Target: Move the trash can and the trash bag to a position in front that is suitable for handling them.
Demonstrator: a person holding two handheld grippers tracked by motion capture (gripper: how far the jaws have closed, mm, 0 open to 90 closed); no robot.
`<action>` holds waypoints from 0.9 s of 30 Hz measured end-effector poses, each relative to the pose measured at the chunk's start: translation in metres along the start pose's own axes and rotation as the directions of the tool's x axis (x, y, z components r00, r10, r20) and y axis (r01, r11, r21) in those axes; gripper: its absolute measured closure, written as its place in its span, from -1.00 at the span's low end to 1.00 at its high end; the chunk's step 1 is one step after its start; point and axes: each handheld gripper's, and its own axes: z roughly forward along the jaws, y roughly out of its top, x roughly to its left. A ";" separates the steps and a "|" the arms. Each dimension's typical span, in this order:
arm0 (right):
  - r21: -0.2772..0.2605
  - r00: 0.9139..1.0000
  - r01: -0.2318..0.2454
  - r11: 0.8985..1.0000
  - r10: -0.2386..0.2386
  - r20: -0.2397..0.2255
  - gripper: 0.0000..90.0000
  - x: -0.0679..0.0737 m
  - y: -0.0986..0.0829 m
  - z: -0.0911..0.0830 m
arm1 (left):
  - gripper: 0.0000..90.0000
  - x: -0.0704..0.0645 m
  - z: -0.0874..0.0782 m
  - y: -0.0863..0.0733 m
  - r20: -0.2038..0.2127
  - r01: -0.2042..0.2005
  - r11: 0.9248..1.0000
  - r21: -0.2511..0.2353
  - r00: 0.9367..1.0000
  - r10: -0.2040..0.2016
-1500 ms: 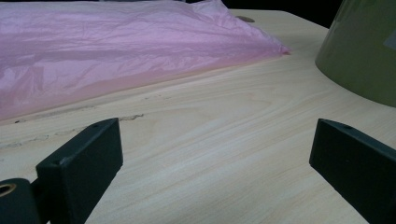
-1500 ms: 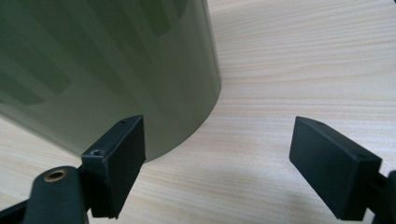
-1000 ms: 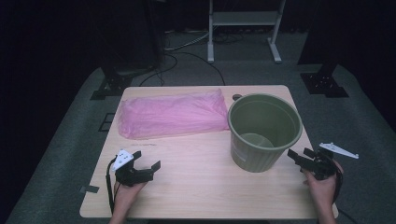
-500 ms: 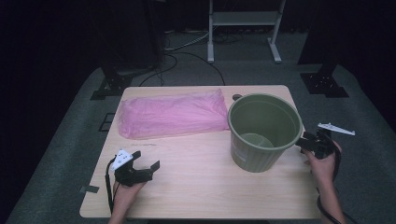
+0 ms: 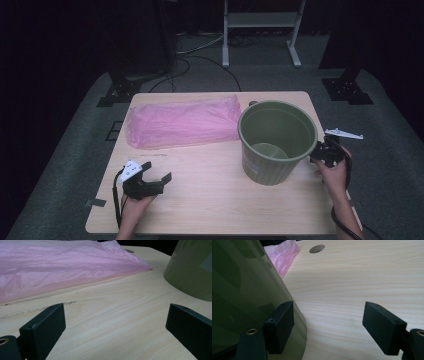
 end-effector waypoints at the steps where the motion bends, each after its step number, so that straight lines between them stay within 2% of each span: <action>1: 0.003 1.000 0.009 1.000 -0.009 -0.004 -0.46 0.003 0.000 0.001 | -0.97 0.000 0.000 0.000 0.000 0.001 1.000 -0.001 1.000 -0.001; 9: 0.023 0.997 0.063 0.998 -0.062 -0.043 -0.46 0.034 -0.001 0.014 | -0.97 0.001 -0.001 0.000 -0.002 0.001 1.000 0.000 1.000 -0.001; 12: 0.030 0.996 0.069 0.997 -0.067 -0.063 -0.46 0.042 -0.001 0.019 | -0.97 0.001 -0.001 0.000 -0.004 0.001 1.000 -0.003 1.000 -0.001; 23: 0.047 0.987 0.086 0.995 -0.079 -0.137 -0.46 0.068 -0.005 0.034 | -0.97 0.002 -0.001 0.000 -0.004 0.001 1.000 -0.001 1.000 -0.001; 27: 0.073 0.984 0.114 0.991 -0.102 -0.148 -0.52 0.073 -0.008 0.039 | -0.97 0.001 0.000 0.001 -0.001 0.000 1.000 -0.001 1.000 0.000</action>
